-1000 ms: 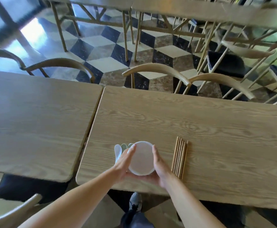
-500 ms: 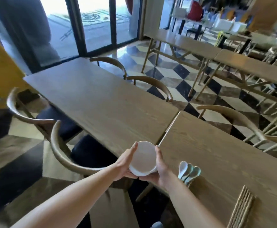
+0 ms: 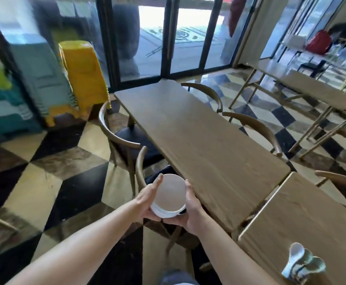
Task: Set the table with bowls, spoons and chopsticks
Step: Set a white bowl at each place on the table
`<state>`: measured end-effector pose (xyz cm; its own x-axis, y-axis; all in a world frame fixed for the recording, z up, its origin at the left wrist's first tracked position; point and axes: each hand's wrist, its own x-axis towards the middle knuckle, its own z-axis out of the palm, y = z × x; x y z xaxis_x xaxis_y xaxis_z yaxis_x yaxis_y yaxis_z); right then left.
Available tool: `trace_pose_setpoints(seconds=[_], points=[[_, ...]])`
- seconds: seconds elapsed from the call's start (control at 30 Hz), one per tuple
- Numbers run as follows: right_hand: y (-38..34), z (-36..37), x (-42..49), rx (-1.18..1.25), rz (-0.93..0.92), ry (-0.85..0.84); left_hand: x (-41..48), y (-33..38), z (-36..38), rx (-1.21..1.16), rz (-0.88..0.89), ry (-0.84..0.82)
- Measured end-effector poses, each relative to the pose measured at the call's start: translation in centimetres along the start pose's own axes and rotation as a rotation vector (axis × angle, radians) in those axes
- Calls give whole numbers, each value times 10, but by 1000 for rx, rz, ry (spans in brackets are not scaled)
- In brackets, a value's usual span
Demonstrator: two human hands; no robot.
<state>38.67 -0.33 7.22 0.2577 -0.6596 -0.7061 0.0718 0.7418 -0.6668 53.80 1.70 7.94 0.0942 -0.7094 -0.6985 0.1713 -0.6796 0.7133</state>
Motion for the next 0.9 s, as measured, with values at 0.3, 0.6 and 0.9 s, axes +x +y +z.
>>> trace_pose_setpoints(seconds=[0.3,0.6,0.9], points=[[-33,57,54,-11,61,21,36,39,-52,-54,-28,12],[-119,111,163,115,57,35,142,154,-93,32,-69,62],[-198,115,219,236,87,230,228,240,-82,174,-123,-24]])
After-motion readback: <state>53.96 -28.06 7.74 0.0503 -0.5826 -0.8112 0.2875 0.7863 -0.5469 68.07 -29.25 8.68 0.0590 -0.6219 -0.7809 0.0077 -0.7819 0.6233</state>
